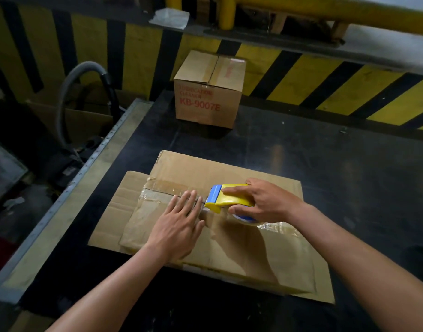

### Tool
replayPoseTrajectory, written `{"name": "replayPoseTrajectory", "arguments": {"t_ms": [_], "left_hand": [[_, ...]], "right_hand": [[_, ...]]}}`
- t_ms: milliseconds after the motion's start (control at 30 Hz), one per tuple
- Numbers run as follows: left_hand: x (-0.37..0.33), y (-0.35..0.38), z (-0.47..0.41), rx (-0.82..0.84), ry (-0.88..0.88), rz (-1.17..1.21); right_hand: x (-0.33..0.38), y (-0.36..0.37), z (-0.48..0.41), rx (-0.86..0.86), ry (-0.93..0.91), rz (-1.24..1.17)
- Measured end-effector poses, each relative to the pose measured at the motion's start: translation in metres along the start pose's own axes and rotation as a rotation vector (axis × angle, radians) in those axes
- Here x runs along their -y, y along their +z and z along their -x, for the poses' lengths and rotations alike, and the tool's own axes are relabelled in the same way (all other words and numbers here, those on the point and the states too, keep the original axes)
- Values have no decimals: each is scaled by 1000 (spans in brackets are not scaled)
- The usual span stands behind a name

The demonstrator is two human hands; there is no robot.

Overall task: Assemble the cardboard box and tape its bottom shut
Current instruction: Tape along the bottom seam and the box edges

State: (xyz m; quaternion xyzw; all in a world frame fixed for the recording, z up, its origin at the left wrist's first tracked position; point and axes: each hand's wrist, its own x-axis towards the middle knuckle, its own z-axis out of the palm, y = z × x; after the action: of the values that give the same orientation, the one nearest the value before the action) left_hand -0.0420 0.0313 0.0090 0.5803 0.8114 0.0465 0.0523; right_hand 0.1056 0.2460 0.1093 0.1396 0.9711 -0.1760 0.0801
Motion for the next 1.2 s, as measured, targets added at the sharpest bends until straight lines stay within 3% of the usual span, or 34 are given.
{"name": "replayPoseTrajectory", "arguments": {"t_ms": [300,933,1200], "left_hand": [[4,1,-2,-1,-8,-17],[1,-3,-5,54,-21,1],[-45,-12,-16,112,-72,-57]], "right_hand": [[-10,-16,9,81,-82,99],[-62,-33,74,133,53,118],[-63,-27,79,95,32,153]]}}
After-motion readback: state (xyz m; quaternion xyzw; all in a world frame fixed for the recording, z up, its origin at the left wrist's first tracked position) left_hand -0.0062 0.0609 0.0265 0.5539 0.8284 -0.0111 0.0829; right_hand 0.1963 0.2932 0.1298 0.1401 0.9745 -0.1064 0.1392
